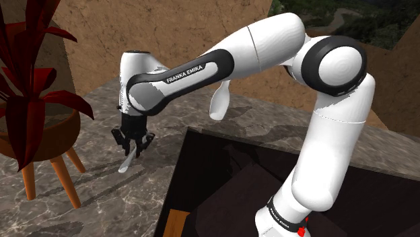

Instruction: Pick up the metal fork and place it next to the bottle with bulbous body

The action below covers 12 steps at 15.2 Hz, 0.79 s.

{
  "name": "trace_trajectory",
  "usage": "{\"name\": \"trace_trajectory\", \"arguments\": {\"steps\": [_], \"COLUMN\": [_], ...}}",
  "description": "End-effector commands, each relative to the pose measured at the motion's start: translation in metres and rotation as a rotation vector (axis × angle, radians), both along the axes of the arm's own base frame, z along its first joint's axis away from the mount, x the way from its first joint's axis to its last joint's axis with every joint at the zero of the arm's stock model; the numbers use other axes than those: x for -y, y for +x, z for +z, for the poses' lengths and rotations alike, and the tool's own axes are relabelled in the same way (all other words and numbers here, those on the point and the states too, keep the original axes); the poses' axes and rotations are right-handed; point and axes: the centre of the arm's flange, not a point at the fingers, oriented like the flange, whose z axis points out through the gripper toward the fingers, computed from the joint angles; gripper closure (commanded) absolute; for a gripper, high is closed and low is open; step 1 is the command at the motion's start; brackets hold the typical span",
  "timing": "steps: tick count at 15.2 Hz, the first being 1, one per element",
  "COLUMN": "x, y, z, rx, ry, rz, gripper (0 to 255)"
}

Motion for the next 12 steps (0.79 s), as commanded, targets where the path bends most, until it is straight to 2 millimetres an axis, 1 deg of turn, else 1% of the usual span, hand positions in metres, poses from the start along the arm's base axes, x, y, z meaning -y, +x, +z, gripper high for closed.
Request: {"name": "trace_trajectory", "arguments": {"steps": [1,12], "x": [0.000,0.000], "y": [0.000,0.000], "z": [0.011,0.069], "rx": [0.000,0.000], "ry": [0.000,0.000], "rz": [0.000,0.000], "gripper": [255,255]}}
